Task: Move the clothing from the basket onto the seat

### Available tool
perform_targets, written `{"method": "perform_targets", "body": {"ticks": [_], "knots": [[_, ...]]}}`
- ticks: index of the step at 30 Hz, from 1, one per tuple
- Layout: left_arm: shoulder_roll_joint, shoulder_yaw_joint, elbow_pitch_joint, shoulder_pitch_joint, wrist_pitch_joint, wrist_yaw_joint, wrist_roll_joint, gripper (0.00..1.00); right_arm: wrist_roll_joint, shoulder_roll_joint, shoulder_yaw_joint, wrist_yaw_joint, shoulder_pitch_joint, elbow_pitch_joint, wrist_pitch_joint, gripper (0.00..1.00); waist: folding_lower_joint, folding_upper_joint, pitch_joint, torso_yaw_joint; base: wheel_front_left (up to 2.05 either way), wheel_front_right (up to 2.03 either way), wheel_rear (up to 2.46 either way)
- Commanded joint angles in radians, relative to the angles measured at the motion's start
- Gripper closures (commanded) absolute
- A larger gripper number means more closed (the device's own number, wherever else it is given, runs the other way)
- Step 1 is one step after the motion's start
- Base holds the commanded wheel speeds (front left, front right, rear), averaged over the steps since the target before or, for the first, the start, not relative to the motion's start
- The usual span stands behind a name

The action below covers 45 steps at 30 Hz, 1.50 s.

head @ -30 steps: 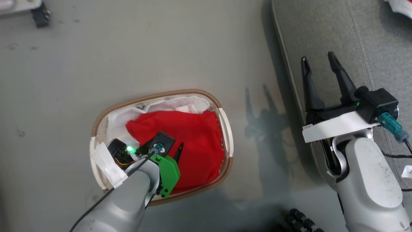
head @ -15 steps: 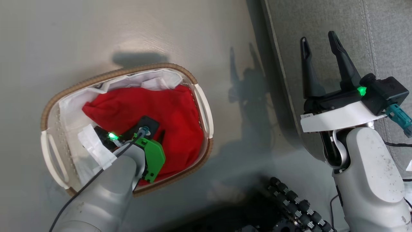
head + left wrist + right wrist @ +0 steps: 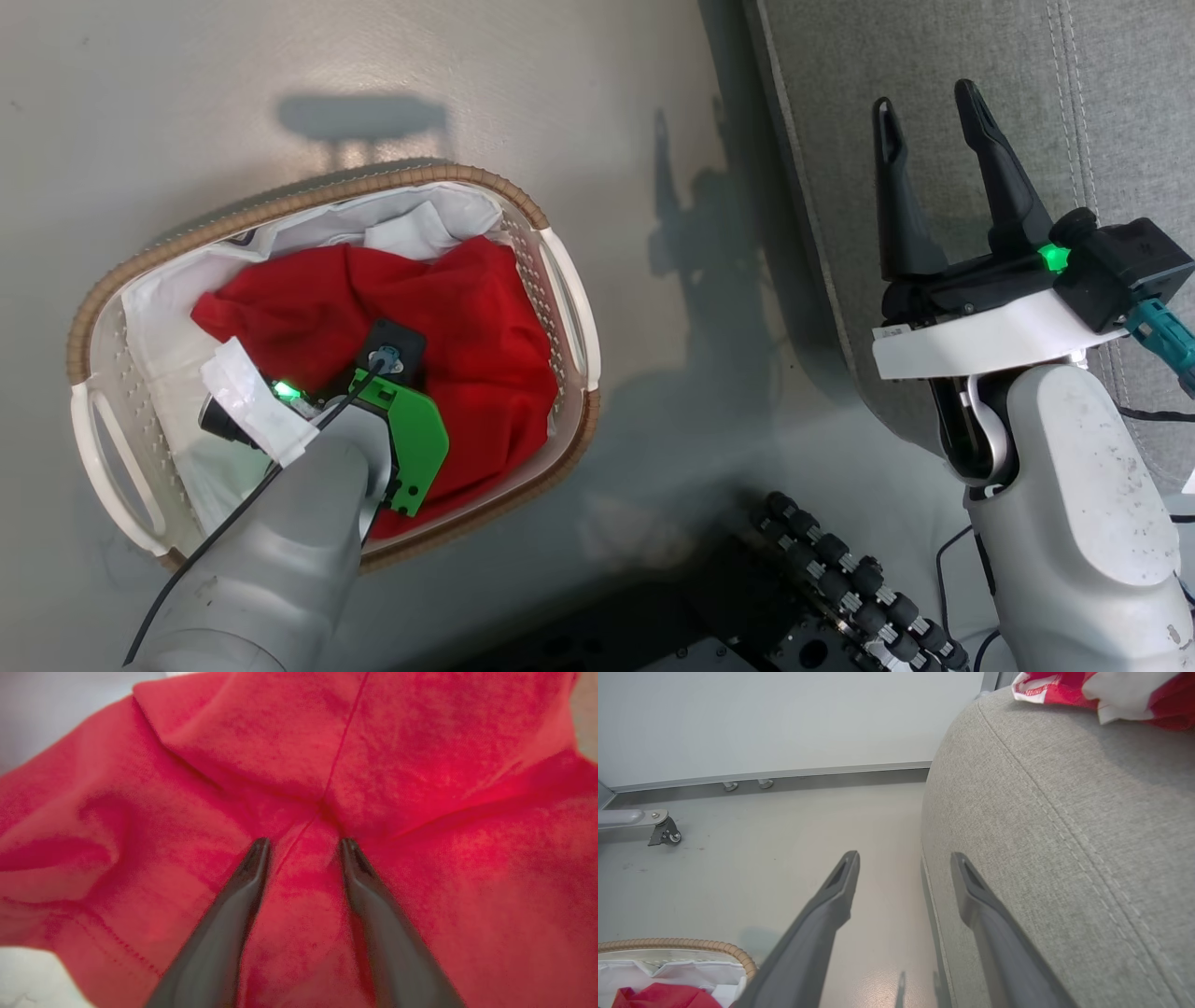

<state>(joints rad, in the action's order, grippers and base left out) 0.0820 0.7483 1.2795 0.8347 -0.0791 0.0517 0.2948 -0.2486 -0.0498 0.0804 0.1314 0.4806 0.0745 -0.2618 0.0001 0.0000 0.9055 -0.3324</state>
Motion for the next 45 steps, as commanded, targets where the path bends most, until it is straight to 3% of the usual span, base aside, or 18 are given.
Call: {"method": "perform_targets", "body": {"ticks": [1,14,22,27,34,45], "knots": [[0.003,0.002,0.005,-0.001,-0.003,-0.002,0.005,1.0,-0.004,-0.002,-0.004,-0.001,0.003,0.004,-0.005,0.0,-0.0001,0.0,-0.008,0.007,0.0,0.0,0.0],[-0.022,-0.007,-0.032,-0.059,-0.147,0.022,0.055,1.0,0.029,-0.002,-0.025,-0.001,-0.018,0.05,-0.005,0.0,-0.0001,0.0,-0.165,0.079,0.0,0.0,0.0],[-0.003,0.001,-0.181,-0.14,-0.188,0.05,0.064,1.0,0.092,-0.002,-0.057,-0.001,-0.076,0.098,-0.005,0.0,-0.0001,0.0,-0.339,0.145,0.0,0.0,0.0],[0.027,-0.037,-0.352,-0.205,-0.186,0.053,0.085,1.0,0.123,-0.003,-0.074,-0.001,-0.128,0.122,-0.005,0.0,-0.0001,0.0,-0.455,0.184,0.0,0.0,0.0],[0.076,-0.02,-0.516,-0.23,-0.18,0.06,0.071,1.0,0.156,-0.003,-0.086,-0.001,-0.209,0.158,-0.005,0.0,-0.0001,0.0,-0.619,0.226,0.0,0.0,0.0],[0.18,-0.009,-0.822,-0.153,-0.013,0.073,0.117,1.0,0.174,-0.002,-0.055,-0.001,-0.273,0.205,-0.005,0.0,-0.0001,0.0,-0.812,0.253,0.0,0.0,0.0]]}}
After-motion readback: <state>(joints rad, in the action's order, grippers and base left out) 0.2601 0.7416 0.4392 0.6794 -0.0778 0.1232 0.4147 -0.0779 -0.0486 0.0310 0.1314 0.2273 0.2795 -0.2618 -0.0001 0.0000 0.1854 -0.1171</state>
